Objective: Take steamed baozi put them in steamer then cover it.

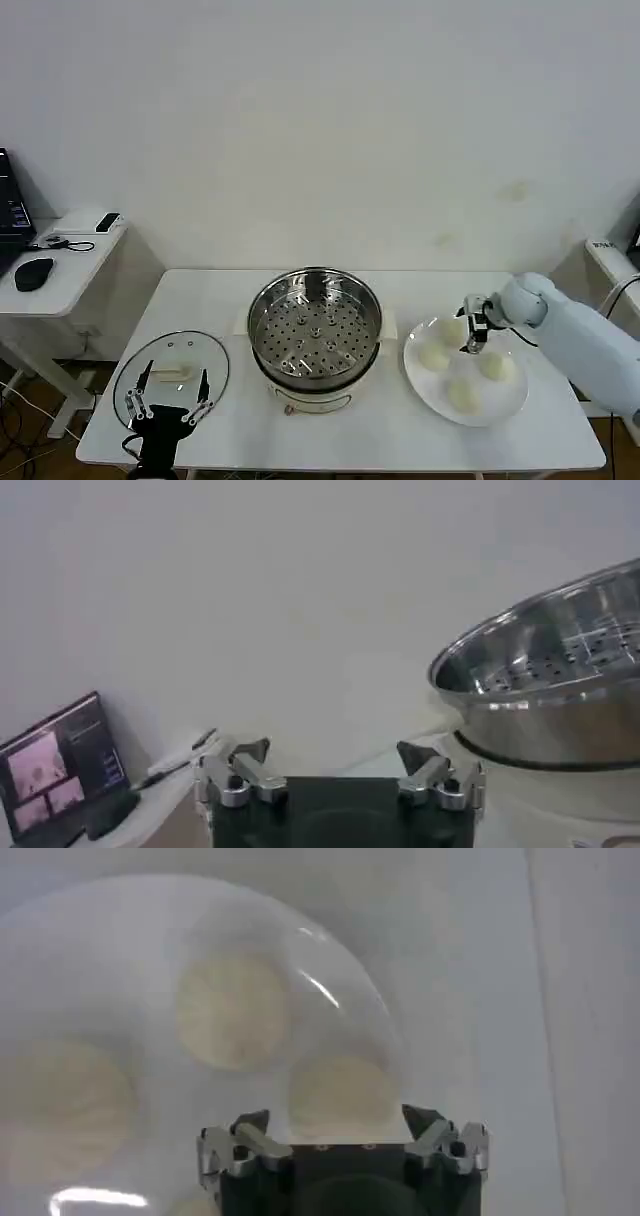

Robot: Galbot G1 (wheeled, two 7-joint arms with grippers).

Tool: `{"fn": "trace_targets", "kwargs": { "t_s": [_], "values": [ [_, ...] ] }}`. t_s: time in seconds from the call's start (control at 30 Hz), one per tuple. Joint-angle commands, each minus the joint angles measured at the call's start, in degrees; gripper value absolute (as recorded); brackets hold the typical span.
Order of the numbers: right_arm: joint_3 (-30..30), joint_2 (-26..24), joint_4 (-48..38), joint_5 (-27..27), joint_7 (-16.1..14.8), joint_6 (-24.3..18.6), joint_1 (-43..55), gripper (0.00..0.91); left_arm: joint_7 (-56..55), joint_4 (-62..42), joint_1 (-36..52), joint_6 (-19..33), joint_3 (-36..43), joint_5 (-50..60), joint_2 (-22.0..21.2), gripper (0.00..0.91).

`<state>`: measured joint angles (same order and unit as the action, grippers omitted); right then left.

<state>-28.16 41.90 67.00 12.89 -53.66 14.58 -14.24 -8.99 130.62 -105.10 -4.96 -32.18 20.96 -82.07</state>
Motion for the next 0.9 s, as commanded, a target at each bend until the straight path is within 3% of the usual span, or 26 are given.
{"fn": "trace_targets", "kwargs": {
  "t_s": [0.03, 0.17, 0.5, 0.77, 0.9],
  "values": [
    [-1.16, 1.70, -2.04, 1.18, 0.38, 0.38, 0.81, 0.756, -0.02, 0.08, -0.04, 0.04, 0.01, 0.09, 0.08, 0.907],
    [-1.13, 1.78, -2.02, 1.20, 0.48, 0.39, 0.69, 0.655, -0.11, 0.23, -0.27, 0.13, -0.11, 0.08, 0.04, 0.907],
    [-1.09, 1.37, -1.98, 1.88, 0.23, -0.20, 1.17, 0.544, -0.23, 0.56, -0.59, 0.38, 0.05, 0.35, -0.12, 0.907],
    [-3.41, -2.66, 1.79, 0.81, -1.67, -2.78, 6.10, 0.544, -0.30, 0.90, -0.98, 0.35, -0.14, 0.29, 0.01, 0.907],
    [-7.39, -5.20, 4.14, -3.00, -2.17, -3.65, 11.80, 0.544, -0.30, 0.64, -1.10, 0.44, -0.09, 0.20, 0.03, 0.907]
  ]
}}
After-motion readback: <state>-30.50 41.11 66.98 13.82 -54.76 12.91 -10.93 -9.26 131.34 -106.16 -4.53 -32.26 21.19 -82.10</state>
